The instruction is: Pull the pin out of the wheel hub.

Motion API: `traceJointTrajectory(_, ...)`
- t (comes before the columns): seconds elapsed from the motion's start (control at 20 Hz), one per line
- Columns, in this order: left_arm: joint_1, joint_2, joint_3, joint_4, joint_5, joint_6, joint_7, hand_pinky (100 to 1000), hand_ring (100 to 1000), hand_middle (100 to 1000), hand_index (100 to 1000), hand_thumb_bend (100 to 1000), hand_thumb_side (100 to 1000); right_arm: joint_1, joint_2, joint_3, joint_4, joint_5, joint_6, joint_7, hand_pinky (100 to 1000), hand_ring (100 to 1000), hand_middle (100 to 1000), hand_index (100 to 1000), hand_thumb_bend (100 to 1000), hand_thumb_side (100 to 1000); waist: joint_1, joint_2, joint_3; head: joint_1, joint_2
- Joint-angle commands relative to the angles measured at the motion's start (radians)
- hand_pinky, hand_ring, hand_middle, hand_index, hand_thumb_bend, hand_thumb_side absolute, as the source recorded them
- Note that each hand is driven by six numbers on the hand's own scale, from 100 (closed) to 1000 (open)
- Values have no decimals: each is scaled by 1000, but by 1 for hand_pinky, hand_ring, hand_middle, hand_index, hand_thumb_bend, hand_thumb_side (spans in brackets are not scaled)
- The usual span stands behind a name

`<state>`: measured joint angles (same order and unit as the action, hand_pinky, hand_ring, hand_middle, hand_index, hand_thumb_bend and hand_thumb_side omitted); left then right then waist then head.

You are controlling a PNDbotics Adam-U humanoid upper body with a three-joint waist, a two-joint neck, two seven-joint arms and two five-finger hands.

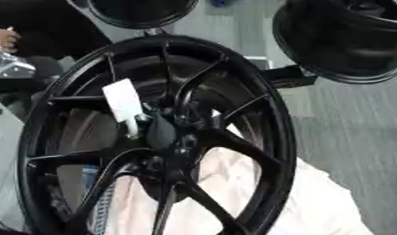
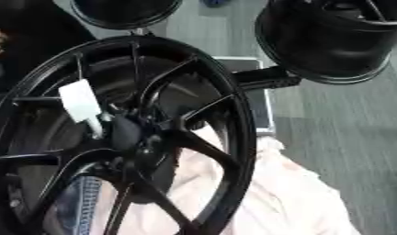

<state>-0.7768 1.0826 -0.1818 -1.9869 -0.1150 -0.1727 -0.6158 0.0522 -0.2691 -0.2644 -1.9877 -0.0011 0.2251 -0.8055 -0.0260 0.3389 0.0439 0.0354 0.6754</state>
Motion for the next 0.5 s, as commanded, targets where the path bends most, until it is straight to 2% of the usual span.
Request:
traceJointTrajectory(0.05, -32, 47, -28, -13, -4, -17, -60, 838, 764, 724, 795, 521, 100, -4, -25, -2, -12, 0, 1, 3, 460, 615, 560, 735, 100, 470, 8, -16, -2, 3, -7)
traceJointTrajectory(0.25, -49, 52, -58, -13, 10, -36, -128, 846, 778, 740, 814, 555, 100, -6, -30, 0, -12, 0, 0, 3, 459, 615, 560, 735, 100, 470, 17, -14, -4, -1, -7)
traceJointTrajectory(0.5, -81, 39, -94, -13, 9, -58, -168, 847, 783, 751, 833, 589, 100, -10, -32, 4, -12, -1, -2, 7, 459, 615, 560, 735, 100, 470, 23, -9, -12, -3, -6)
